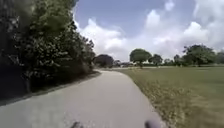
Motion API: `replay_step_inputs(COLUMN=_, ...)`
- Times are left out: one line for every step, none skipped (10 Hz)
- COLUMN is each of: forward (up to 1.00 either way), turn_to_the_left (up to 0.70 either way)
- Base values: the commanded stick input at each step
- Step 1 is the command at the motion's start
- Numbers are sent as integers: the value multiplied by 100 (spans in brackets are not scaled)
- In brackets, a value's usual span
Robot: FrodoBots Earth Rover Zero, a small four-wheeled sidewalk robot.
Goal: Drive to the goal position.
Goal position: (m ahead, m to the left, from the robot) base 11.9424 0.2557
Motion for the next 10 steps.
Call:
replay_step_inputs(forward=85, turn_to_the_left=0)
replay_step_inputs(forward=85, turn_to_the_left=0)
replay_step_inputs(forward=85, turn_to_the_left=0)
replay_step_inputs(forward=85, turn_to_the_left=-5)
replay_step_inputs(forward=85, turn_to_the_left=-16)
replay_step_inputs(forward=85, turn_to_the_left=-30)
replay_step_inputs(forward=85, turn_to_the_left=-11)
replay_step_inputs(forward=85, turn_to_the_left=0)
replay_step_inputs(forward=85, turn_to_the_left=0)
replay_step_inputs(forward=85, turn_to_the_left=0)
